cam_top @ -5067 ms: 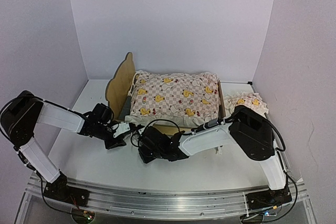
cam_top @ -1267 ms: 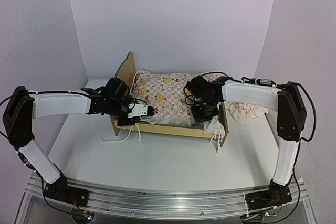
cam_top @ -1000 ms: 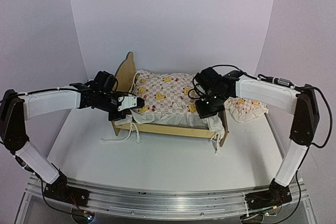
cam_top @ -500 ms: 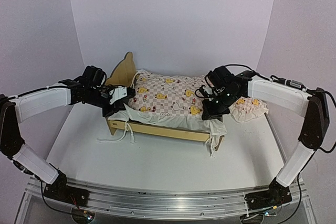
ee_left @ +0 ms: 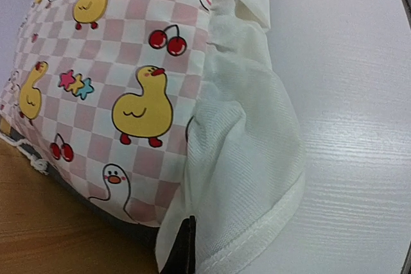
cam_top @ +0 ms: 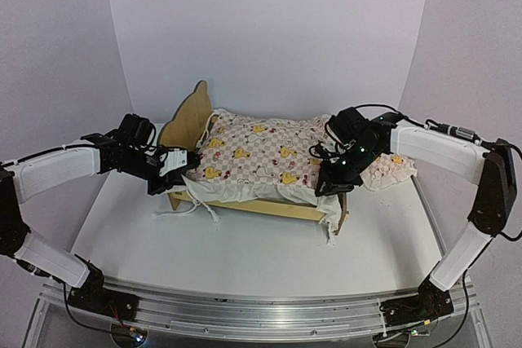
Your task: Set up the pet bed
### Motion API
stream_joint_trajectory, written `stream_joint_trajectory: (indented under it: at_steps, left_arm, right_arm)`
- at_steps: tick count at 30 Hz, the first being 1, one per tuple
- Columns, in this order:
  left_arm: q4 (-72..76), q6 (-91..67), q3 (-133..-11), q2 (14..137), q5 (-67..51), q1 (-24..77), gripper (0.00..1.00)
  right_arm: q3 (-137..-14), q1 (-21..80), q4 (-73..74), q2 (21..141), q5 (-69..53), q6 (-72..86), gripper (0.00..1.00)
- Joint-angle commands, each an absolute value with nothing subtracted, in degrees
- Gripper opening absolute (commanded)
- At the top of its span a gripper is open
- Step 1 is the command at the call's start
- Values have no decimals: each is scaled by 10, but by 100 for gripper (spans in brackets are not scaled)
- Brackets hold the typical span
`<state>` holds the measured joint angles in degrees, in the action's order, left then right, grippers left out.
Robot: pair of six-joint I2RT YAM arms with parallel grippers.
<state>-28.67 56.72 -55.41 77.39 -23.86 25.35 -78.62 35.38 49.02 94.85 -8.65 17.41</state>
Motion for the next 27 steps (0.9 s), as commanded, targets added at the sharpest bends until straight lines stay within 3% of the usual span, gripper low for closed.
stream_joint_trajectory:
  at_steps: [1,4,8,14,16,20,27]
  left_arm:
    - [-295,598,-537,753,-224,249,2]
    - [-289,598,-533,750,-219,249,19]
    - [-309,622,-540,738,-235,249,45]
    - [-357,730,-531,654,-390,252,64]
    - [-323,699,-527,638,-406,285,66]
    - [-250,609,-532,685,-332,394,67]
    - [-81,524,-571,826,-224,432,69]
  right_arm:
    - [-803,350,541,913,-49,179,39]
    - [-825,351,547,899,-30,180,43]
    - [-849,379,540,895,4,196,42]
    - [-853,505,463,931,120,233,52]
    - [-853,522,440,956,136,279,52]
    - [-848,523,382,1002,136,339,48]
    - [-889,523,359,1074,198,367,49]
